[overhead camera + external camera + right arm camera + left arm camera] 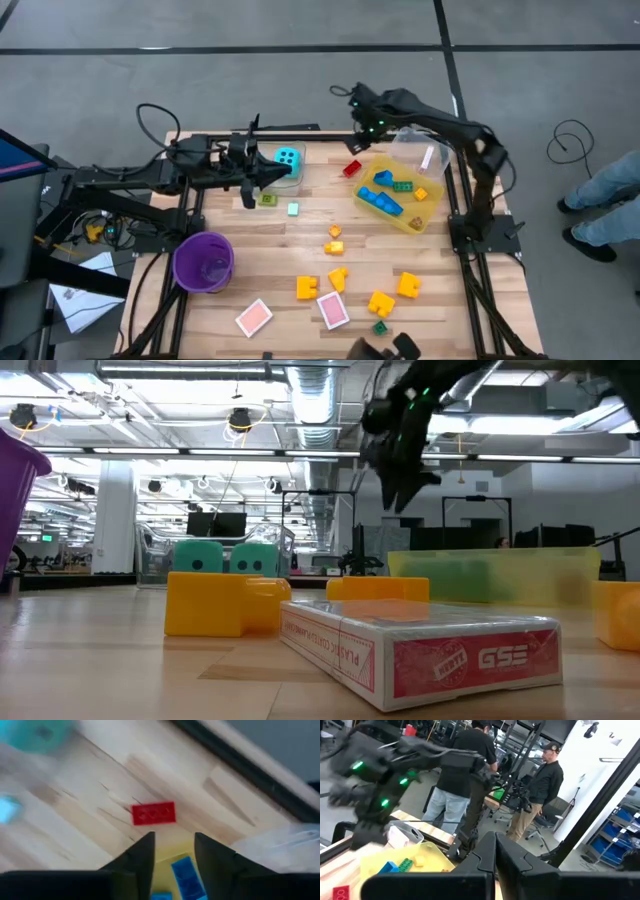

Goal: Pick & Place Toys
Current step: Put the red game piece into the yellow bin

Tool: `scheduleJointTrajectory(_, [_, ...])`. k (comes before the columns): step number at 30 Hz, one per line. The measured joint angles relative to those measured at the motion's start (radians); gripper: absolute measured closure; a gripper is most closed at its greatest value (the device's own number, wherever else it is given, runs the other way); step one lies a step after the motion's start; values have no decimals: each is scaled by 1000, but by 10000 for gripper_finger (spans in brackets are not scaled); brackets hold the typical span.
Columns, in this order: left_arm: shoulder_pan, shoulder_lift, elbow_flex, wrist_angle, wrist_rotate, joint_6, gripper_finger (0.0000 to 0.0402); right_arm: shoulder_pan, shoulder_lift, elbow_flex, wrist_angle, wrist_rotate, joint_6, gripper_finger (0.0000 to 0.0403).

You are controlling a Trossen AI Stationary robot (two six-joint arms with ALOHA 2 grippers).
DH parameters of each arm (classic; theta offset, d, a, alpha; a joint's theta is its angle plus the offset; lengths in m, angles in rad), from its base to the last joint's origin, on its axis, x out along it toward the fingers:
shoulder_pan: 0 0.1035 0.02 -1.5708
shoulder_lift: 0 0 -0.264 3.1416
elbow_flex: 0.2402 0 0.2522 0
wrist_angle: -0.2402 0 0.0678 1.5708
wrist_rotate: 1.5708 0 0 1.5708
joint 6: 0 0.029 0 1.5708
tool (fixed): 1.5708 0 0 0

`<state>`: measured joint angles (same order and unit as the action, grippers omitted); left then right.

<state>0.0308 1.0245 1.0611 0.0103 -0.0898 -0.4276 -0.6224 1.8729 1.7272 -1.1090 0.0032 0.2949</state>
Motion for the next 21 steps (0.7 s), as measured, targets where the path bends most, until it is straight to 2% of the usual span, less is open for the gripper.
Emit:
scheduleJointTrajectory(7, [-24, -17, 1, 13, 0, 2, 401, 18, 141, 22, -44, -3, -6, 388])
scheduleJointTrajectory(21, [-25, -67, 1, 17, 1, 3, 401, 106, 266, 22, 11, 45, 98, 402])
